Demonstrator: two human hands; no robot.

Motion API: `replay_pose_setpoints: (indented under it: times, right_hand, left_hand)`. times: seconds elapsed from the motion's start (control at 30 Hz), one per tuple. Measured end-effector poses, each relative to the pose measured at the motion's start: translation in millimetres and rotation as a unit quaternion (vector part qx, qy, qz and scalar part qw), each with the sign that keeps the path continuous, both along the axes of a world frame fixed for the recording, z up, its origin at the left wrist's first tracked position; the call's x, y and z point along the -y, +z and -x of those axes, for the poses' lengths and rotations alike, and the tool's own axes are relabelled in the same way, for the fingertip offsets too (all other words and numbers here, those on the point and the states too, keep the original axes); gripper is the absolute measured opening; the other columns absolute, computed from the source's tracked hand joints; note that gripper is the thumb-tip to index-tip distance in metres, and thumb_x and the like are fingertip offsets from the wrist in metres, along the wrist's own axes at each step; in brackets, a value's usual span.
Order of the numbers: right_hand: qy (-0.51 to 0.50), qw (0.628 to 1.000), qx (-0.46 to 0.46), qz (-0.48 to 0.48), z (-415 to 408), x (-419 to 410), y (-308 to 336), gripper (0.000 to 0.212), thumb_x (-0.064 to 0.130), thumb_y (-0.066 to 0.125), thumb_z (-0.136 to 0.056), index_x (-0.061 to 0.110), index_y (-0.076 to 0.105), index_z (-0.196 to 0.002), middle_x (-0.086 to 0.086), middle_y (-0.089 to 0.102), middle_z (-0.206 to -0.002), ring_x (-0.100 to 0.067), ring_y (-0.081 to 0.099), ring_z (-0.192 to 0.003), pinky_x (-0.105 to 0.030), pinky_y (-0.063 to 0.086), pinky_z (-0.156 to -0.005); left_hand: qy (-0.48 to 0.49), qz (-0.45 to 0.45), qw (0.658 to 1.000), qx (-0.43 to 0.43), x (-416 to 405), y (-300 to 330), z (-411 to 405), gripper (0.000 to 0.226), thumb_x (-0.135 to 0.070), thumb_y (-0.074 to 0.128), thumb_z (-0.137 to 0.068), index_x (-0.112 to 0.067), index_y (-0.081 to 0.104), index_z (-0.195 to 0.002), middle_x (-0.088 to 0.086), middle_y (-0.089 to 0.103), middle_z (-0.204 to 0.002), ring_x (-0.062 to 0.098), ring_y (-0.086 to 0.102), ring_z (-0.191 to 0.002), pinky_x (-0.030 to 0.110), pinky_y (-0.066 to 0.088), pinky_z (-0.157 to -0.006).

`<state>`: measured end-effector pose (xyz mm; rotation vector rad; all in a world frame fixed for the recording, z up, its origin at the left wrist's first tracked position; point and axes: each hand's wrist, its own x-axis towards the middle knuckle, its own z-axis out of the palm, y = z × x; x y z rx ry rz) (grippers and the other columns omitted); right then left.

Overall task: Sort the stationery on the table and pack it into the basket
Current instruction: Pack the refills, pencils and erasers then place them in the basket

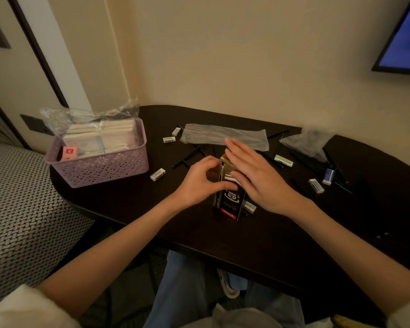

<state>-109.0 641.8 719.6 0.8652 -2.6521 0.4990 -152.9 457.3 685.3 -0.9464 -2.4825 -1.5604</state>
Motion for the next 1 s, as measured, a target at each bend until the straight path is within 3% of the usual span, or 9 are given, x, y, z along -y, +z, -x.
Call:
replay_pose_setpoints:
  times: [0.13,0.23,0.33,0.47,0.53,0.63,0.73,0.87,1.0]
  right_hand:
    - [0.014,0.996,0.039,0.073,-1,2,1,0.048,0.023,0.045,-0.1,0.014,0.036,-0.146,0.004,0.021,-0.159,-0.006,0.012,-0.147,-0.028,0.014,-0.118]
    - [0.005,0.985,0.12,0.125,-4,2,5,0.049,0.017,0.047,-0.099,0.021,0.034,-0.147,0.01,0.015,-0.159,-0.004,0.015,-0.146,-0.025,0.022,-0.116]
    - [-0.013,0.976,0.146,0.161,-4,-1,9,0.058,0.018,0.048,-0.099,0.022,0.023,-0.152,0.006,0.017,-0.159,-0.003,0.021,-0.143,-0.028,0.028,-0.116]
    - [-0.016,0.958,0.169,0.23,-3,-3,8,0.074,0.017,0.052,-0.097,0.026,0.005,-0.154,0.006,0.027,-0.156,-0.003,0.03,-0.139,-0.022,0.035,-0.109]
    - [-0.023,0.961,0.156,0.225,-4,-2,6,0.074,0.017,0.057,-0.095,0.028,0.01,-0.153,0.004,0.032,-0.153,-0.006,0.034,-0.137,-0.024,0.038,-0.107]
    - [-0.073,0.973,0.065,0.209,-5,2,-2,0.06,0.022,0.065,-0.09,0.023,0.037,-0.143,0.004,0.049,-0.139,-0.006,0.046,-0.127,-0.031,0.044,-0.104]
    - [-0.121,0.962,-0.027,0.244,-4,9,-5,0.048,0.024,0.071,-0.084,0.02,0.057,-0.13,0.004,0.062,-0.124,-0.003,0.054,-0.115,-0.018,0.045,-0.096]
    - [-0.126,0.94,-0.02,0.318,7,24,4,0.047,0.019,0.076,-0.08,0.019,0.062,-0.125,0.005,0.065,-0.12,0.004,0.055,-0.109,-0.019,0.048,-0.095]
    - [-0.118,0.908,0.002,0.401,31,46,18,0.044,0.018,0.078,-0.078,0.013,0.065,-0.12,0.006,0.067,-0.114,0.004,0.061,-0.104,-0.021,0.051,-0.092]
  left_hand:
    - [-0.016,0.03,0.999,0.026,4,-13,-3,0.049,-0.025,0.083,-0.07,-0.023,0.06,-0.114,-0.003,0.064,-0.111,0.006,0.062,-0.102,0.03,0.053,-0.088]
    - [-0.026,0.044,0.997,0.06,1,-24,-14,0.065,-0.026,0.085,-0.069,-0.024,0.052,-0.125,-0.006,0.063,-0.119,0.004,0.061,-0.108,0.029,0.052,-0.094]
    - [-0.016,0.081,0.995,0.053,-8,-32,-23,0.09,-0.037,0.084,-0.069,-0.019,0.033,-0.141,-0.005,0.054,-0.134,0.003,0.054,-0.12,0.023,0.047,-0.1]
    - [0.038,0.089,0.995,0.032,-19,-40,-26,0.096,-0.044,0.082,-0.07,-0.016,0.026,-0.142,-0.001,0.052,-0.136,0.009,0.054,-0.121,0.027,0.05,-0.097]
    - [0.059,0.09,0.994,0.025,-23,-41,-26,0.094,-0.045,0.081,-0.07,-0.015,0.027,-0.14,-0.001,0.054,-0.134,0.01,0.056,-0.119,0.028,0.052,-0.094]
    - [0.07,0.084,0.994,0.018,-24,-38,-25,0.086,-0.04,0.082,-0.071,-0.014,0.032,-0.135,-0.001,0.059,-0.126,0.01,0.06,-0.112,0.03,0.054,-0.089]
    - [0.086,0.072,0.994,0.018,-20,-34,-25,0.083,-0.037,0.083,-0.069,-0.017,0.034,-0.134,-0.004,0.061,-0.121,0.008,0.062,-0.107,0.032,0.056,-0.086]
    - [0.128,0.051,0.99,0.017,-6,-22,-21,0.087,-0.03,0.084,-0.068,-0.018,0.033,-0.137,-0.011,0.058,-0.118,0.007,0.06,-0.109,0.026,0.054,-0.089]
    - [0.177,0.043,0.983,-0.022,24,0,-9,0.088,-0.026,0.084,-0.065,-0.016,0.034,-0.136,-0.002,0.06,-0.122,0.01,0.06,-0.109,0.028,0.054,-0.09]
